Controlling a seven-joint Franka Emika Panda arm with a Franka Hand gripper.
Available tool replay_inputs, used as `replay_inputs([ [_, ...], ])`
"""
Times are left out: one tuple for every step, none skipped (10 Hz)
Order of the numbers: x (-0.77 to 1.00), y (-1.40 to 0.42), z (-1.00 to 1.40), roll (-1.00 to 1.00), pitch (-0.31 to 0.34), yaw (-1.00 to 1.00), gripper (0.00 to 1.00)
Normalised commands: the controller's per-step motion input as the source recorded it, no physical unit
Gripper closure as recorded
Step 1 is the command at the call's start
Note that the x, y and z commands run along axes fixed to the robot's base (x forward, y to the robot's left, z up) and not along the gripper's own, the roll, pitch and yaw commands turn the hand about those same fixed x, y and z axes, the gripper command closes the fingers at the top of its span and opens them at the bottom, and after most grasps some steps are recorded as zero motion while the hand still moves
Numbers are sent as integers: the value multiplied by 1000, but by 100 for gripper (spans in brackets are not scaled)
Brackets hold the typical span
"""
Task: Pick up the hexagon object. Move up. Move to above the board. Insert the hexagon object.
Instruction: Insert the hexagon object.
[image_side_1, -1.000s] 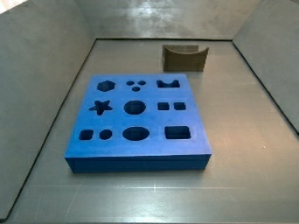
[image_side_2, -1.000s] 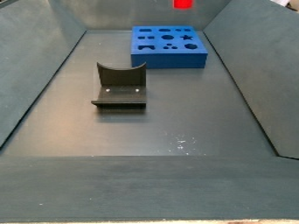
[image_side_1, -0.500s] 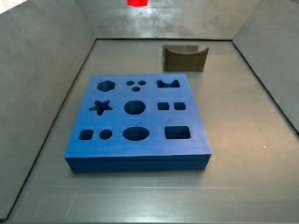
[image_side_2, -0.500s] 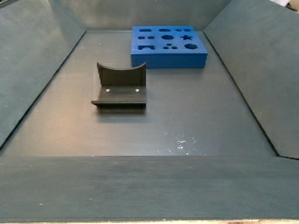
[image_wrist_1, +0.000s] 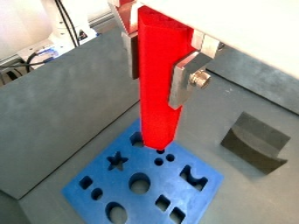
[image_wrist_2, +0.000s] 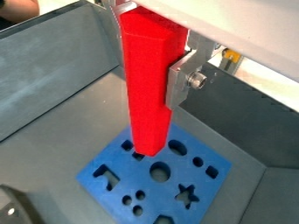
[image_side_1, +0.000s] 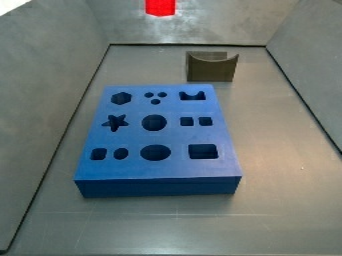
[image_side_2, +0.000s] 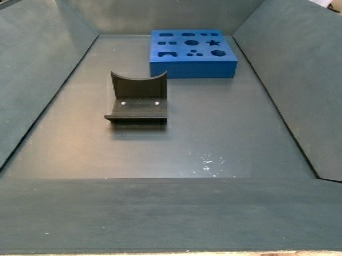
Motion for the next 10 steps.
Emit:
replay_inputs([
  [0,51,0,-1,0,0,100],
  [0,0,-194,0,-23,51,100],
  [-186,774,-909,-109,-100,411,100],
  [-323,717,-891,-64,-143,434,100],
  [-391,691,-903,-23,-163,420,100],
  [-466,614,-974,-57,-109,320,100],
  [-66,57,-371,-174,-249,234,100],
  [0,29,0,0,0,0,100],
  [-431,91,-577,0,-91,0,100],
  [-1000,320,-769,0,-234,-14,100],
])
